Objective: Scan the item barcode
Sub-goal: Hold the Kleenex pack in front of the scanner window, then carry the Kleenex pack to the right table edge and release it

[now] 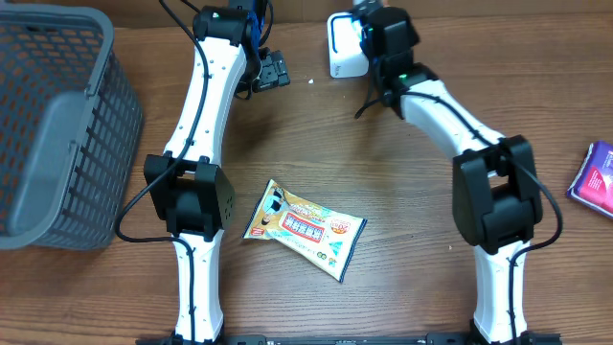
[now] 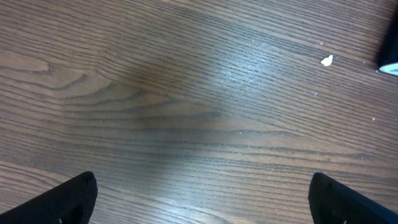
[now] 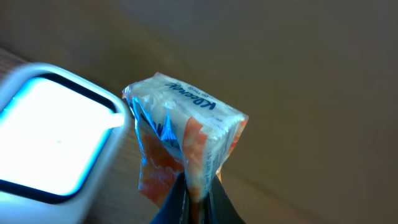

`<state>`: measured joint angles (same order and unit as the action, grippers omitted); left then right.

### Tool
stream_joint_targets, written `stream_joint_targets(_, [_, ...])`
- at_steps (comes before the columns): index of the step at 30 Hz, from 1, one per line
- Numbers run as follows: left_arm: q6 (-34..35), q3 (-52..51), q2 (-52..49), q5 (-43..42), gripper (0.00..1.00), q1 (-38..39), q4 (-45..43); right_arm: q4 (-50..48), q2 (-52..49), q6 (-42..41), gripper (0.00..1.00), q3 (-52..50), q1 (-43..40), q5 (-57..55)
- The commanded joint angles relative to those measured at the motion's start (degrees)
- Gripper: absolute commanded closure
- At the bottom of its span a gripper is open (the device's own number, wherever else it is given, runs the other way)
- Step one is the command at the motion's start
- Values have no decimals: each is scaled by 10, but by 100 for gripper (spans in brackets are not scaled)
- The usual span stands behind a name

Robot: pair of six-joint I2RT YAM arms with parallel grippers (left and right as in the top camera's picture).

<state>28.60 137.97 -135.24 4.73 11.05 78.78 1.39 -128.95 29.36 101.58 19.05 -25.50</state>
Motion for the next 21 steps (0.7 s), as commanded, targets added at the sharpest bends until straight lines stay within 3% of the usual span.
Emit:
stream_joint_targets(1, [10,-3,-4,1,0,-2,0,40,52,-145,96,9,-48,-43])
stream_joint_targets(8, [10,-3,-4,1,0,-2,0,188,123,-312,96,9,-172,-39])
stream_joint_targets(16, [10,-3,-4,1,0,-2,0,384,129,-464,96,7,-379,78])
stream_joint_targets(21, [10,-3,-4,1,0,-2,0,427,124,-494,96,6,-489,152])
